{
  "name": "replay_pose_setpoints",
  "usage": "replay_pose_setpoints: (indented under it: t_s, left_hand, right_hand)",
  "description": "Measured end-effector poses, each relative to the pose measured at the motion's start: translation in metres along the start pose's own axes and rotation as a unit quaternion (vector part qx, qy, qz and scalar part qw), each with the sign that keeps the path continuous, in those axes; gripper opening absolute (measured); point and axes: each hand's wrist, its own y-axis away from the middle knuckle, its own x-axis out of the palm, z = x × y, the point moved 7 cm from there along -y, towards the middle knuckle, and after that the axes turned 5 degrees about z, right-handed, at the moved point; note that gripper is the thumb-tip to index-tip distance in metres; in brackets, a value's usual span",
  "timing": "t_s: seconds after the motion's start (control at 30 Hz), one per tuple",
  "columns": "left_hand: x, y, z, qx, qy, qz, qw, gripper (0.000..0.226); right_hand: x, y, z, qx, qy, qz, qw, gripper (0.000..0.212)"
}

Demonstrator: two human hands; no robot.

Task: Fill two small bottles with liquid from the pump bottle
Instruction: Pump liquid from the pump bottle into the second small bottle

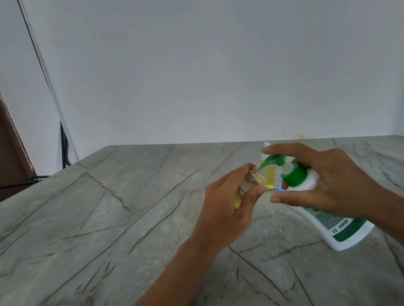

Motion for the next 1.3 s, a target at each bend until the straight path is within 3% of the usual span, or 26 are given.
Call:
replay_pose_setpoints:
  t_s: [0.4,0.73,1.0,1.3]
  left_hand:
    - [-0.0017,0.0003,-0.0055,-0.001,-0.011,-0.003,1.000,0.044]
    - [0.0055,0.0016,-0.0050,0.010,-0.010,0.026,1.000,0.043]
    - [-0.0006,-0.0001,-0.0021,0.002,-0.018,-0.003,1.000,0.047]
    - [0.0003,-0.0003,-0.0023,0.003,-0.024,-0.007,1.000,0.042]
  right_hand:
    - [0.0003,-0.0008,-0.0015,0.001,-0.017,0.018,1.000,0.078]
    - [-0.0029,-0.0011,-0.0007,0.000,-0.025,-0.007,1.000,0.062]
    - [0.0053,-0.0011,-0.0053,0.012,0.020,0.022,0.999,0.080]
    - [-0.0008,-0.0030,0.0003,0.003,-0.014,-0.002,1.000,0.070]
